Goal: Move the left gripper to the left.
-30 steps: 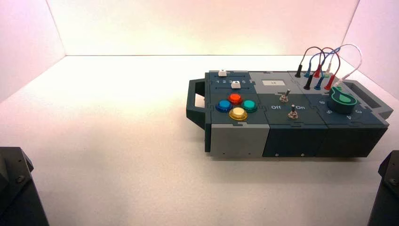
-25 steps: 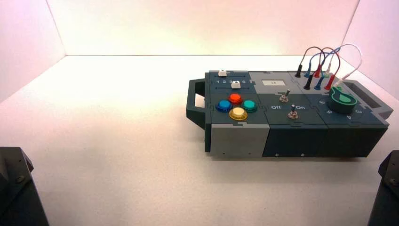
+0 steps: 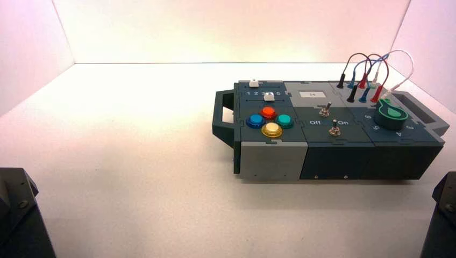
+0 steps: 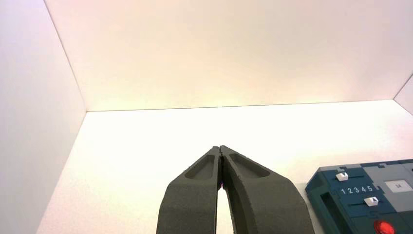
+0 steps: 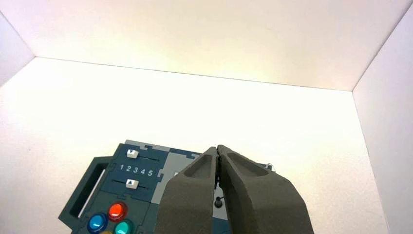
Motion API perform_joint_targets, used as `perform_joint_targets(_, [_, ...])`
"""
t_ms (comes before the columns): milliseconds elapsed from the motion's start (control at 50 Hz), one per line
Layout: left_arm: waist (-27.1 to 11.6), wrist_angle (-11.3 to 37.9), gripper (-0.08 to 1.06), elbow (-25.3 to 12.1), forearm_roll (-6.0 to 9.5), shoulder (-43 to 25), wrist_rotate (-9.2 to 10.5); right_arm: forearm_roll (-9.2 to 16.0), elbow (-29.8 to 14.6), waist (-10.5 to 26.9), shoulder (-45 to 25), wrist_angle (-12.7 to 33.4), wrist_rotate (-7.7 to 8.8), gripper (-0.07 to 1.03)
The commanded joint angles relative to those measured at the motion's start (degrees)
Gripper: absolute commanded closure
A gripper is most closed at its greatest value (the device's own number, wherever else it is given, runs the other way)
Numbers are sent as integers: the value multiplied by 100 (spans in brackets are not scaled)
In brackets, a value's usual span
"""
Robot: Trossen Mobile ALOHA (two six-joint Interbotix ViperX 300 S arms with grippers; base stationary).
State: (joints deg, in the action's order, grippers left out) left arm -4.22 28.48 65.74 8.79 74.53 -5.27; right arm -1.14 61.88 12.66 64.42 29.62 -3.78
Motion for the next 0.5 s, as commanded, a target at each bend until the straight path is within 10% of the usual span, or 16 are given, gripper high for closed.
perform_joint_targets(20, [290,-325,101,-369,-26,-343,-9,35,-97,0,-70,-26,-18,98])
perform_joint_targets(500, [2039,-747,101,-1600,9,-2663,-18,35,-105,18,-387,-26,-9,98])
